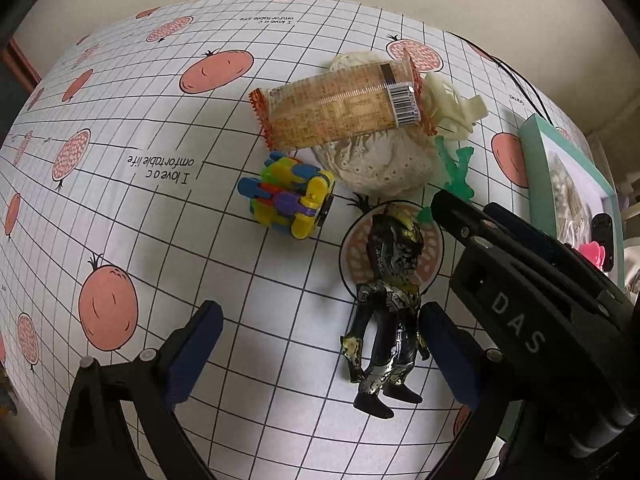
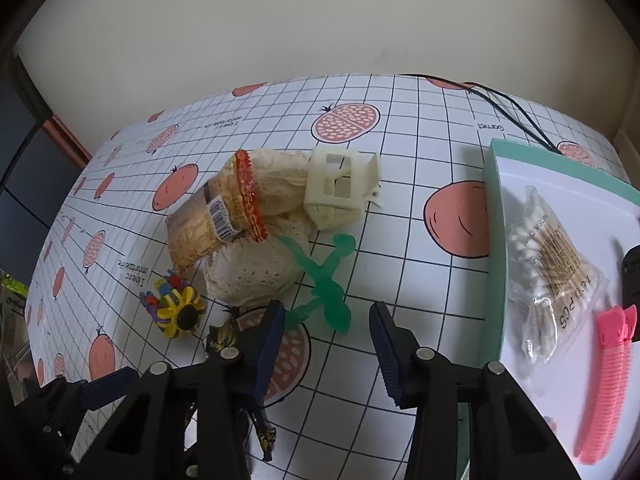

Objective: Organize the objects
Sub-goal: 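Move the left tool toward the black-gold action figure while the right tool approaches the green propeller toy, then grasp the action figure with the left tool while the right tool grasps the green propeller toy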

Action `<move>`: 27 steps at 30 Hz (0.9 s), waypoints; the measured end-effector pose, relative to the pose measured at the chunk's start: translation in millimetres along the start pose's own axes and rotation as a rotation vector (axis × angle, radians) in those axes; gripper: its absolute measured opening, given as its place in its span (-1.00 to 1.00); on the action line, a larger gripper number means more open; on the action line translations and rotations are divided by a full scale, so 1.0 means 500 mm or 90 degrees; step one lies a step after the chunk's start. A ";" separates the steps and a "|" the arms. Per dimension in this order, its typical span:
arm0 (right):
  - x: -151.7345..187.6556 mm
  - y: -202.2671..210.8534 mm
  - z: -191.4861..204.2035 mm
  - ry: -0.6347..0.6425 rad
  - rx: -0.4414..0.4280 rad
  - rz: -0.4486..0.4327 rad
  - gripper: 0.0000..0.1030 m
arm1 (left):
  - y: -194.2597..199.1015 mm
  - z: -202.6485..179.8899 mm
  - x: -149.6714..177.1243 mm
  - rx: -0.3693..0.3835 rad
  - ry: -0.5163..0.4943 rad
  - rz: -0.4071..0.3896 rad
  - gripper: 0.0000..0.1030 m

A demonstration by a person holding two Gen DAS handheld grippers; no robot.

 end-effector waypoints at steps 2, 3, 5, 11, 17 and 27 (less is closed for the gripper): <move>-0.002 -0.001 0.003 0.003 0.000 -0.001 -0.11 | 0.000 -0.002 0.001 0.006 0.003 0.001 0.65; -0.002 -0.001 0.004 0.003 -0.003 -0.002 -0.16 | -0.001 -0.002 0.002 0.009 0.004 0.004 0.45; -0.002 -0.003 0.007 0.004 -0.005 0.000 -0.19 | -0.002 -0.002 0.004 0.007 0.006 0.007 0.44; -0.001 -0.004 0.006 -0.010 -0.016 0.002 -0.26 | -0.001 -0.009 0.007 0.022 0.009 0.006 0.26; 0.002 -0.003 0.004 -0.029 -0.032 0.005 -0.32 | 0.002 -0.023 0.011 0.051 0.013 0.005 -0.04; 0.001 0.005 -0.003 -0.038 -0.039 0.001 -0.44 | 0.004 -0.028 0.014 0.072 0.025 0.004 -0.23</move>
Point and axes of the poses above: each gripper's, at about its wrist camera, not at the fingertips, and y roughly against the way its jaws point, z to its left, x to its underside, the point moved 7 cm from there along -y, roughly the way its jaws point, and after that the axes turned 8 degrees about -z, right-handed, at the moved point
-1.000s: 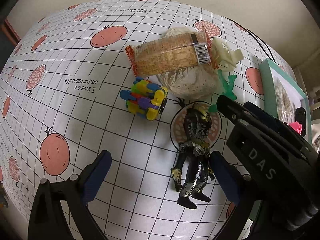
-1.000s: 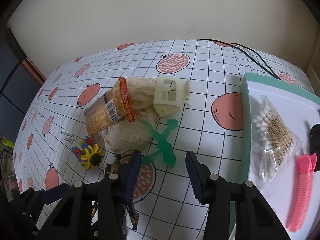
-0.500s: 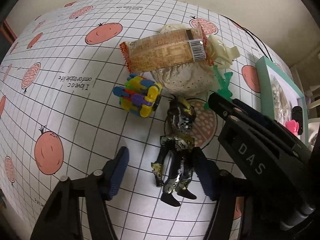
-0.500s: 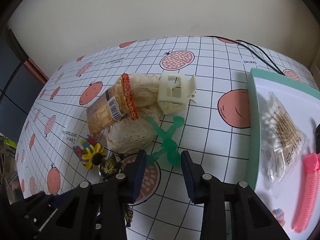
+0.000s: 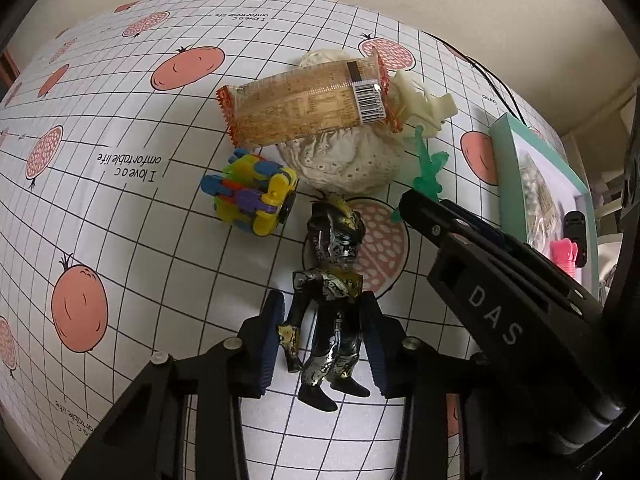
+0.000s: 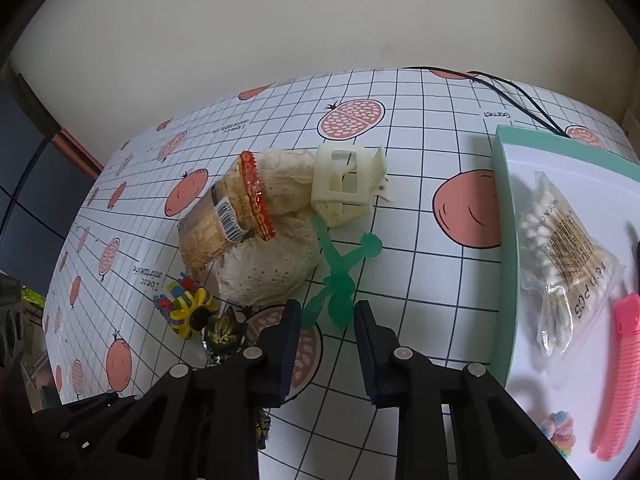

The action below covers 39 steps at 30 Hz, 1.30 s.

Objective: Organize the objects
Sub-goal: 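Grasp the action figure with the left tool while the right tool grasps the green propeller toy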

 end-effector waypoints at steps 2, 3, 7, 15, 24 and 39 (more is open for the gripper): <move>0.000 0.001 -0.001 -0.001 -0.001 0.000 -0.46 | 0.008 0.011 -0.008 0.003 0.009 0.000 -0.23; 0.000 0.002 -0.001 -0.001 -0.002 0.000 -0.47 | 0.011 0.012 -0.013 0.002 0.011 -0.001 -0.23; -0.004 0.007 -0.002 -0.001 -0.005 -0.004 -0.48 | 0.015 0.019 -0.017 -0.002 0.025 -0.008 -0.23; -0.011 0.028 0.001 0.003 -0.013 -0.017 -0.49 | 0.030 0.027 -0.027 0.002 0.049 -0.025 -0.24; -0.031 0.060 -0.004 -0.008 -0.028 -0.040 -0.98 | 0.052 0.028 -0.053 0.003 0.066 -0.044 -0.24; -0.027 0.054 -0.010 0.004 -0.019 -0.032 -0.92 | 0.051 0.036 -0.075 0.000 0.090 -0.062 -0.24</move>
Point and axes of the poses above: each gripper's, at about its wrist camera, not at the fingertips, and y roughly against the way its jaws point, z to its left, x to its underside, the point moved 7 cm from there along -y, roughly the way its jaws point, and after that the axes turned 8 degrees about -z, right-handed, at the moved point
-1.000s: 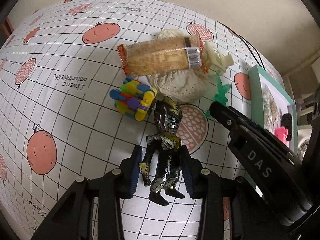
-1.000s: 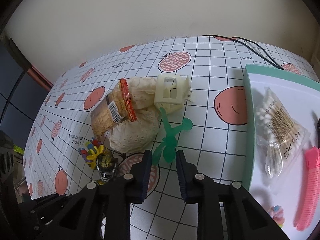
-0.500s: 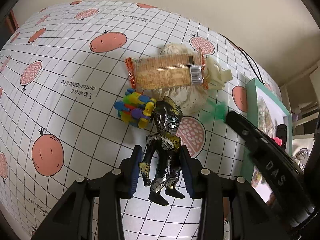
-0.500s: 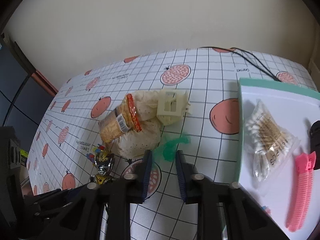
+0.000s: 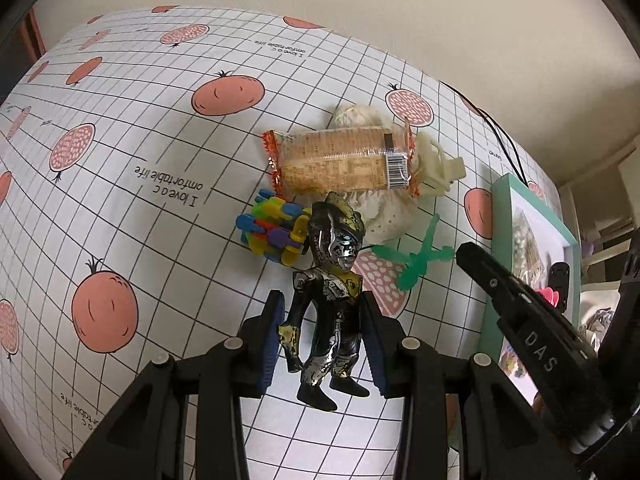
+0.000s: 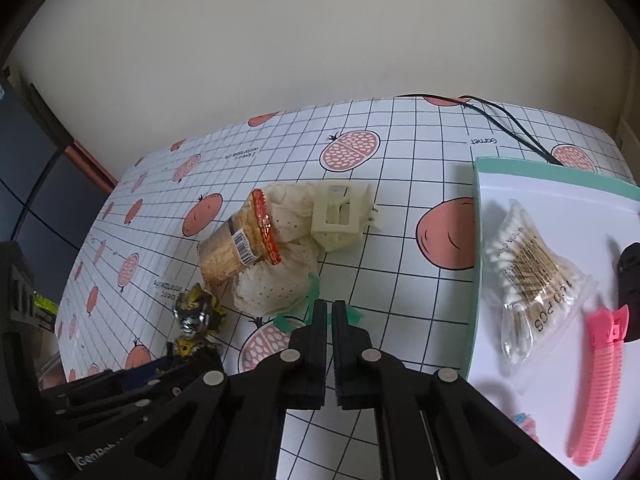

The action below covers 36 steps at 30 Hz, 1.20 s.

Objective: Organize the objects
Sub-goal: 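Grasp the action figure with the left tool while the right tool grasps the green propeller toy, then lift the action figure with the left tool while the right tool lifts the green toy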

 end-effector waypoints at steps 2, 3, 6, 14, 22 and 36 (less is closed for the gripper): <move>0.003 -0.004 0.000 0.002 0.002 0.004 -0.92 | 0.001 0.002 -0.001 -0.002 0.002 -0.003 -0.24; 0.004 -0.007 0.000 0.003 0.003 0.007 -0.92 | 0.003 0.003 -0.001 -0.002 0.002 -0.003 -0.24; 0.007 -0.012 -0.003 0.009 0.015 0.010 -0.90 | 0.002 0.003 -0.002 -0.002 0.003 -0.003 -0.24; 0.009 -0.021 -0.017 -0.004 0.029 0.009 -0.40 | 0.005 0.008 -0.001 0.004 0.014 -0.002 -0.24; 0.008 -0.035 -0.007 -0.003 0.034 0.008 -0.17 | -0.001 0.006 0.003 0.007 0.017 -0.001 -0.24; 0.012 -0.058 -0.003 -0.002 0.064 0.011 -0.25 | 0.000 0.011 -0.001 0.007 0.019 0.003 -0.23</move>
Point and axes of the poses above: each gripper's, at about its wrist camera, not at the fingertips, and y roughly against the way its jaws point, z to its left, x to its underside, the point moved 7 cm from there along -y, roughly the way its jaws point, and after that the axes turned 8 degrees about -z, right-handed, at the moved point
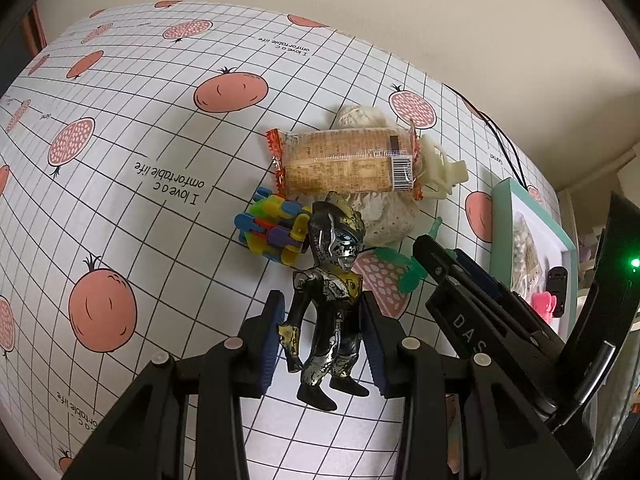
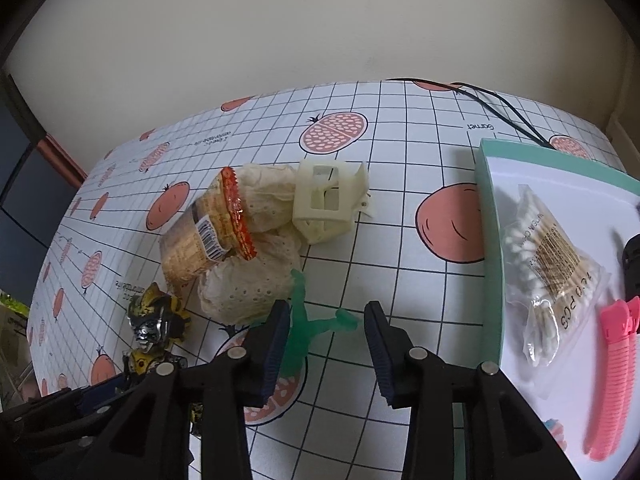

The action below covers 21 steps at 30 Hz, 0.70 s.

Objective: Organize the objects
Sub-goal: 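Lift the action figure with the left tool while the right tool lifts the green toy, then carry the action figure over the tray with the left tool while the right tool carries the green toy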

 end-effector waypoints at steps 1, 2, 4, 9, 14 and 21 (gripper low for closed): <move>0.000 0.000 0.000 -0.001 -0.001 0.001 -0.26 | 0.000 -0.001 0.000 0.000 0.000 0.000 -0.23; 0.000 0.002 0.001 0.000 -0.003 0.001 -0.26 | -0.001 0.000 0.000 0.000 -0.001 0.000 -0.24; -0.003 0.006 0.001 0.005 0.000 -0.004 -0.27 | 0.000 0.000 0.000 0.000 0.001 0.000 -0.24; -0.015 0.026 -0.001 0.001 -0.012 -0.014 -0.27 | 0.004 0.001 -0.002 -0.004 0.003 -0.006 -0.24; -0.044 0.078 -0.025 -0.009 -0.023 -0.041 -0.27 | 0.025 -0.017 -0.010 0.004 0.000 -0.025 -0.24; -0.071 0.154 -0.119 -0.042 -0.010 -0.056 -0.27 | 0.056 -0.098 -0.012 0.043 -0.036 -0.045 -0.24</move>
Point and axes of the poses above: each gripper's, at about its wrist camera, not at the fingertips, and y roughly against the way its jaws point, z to its left, x to its underside, the point moved 7 cm from there along -y, roughly the way its jaws point, and after that the axes turned 8 degrees about -z, right-handed, at the moved point
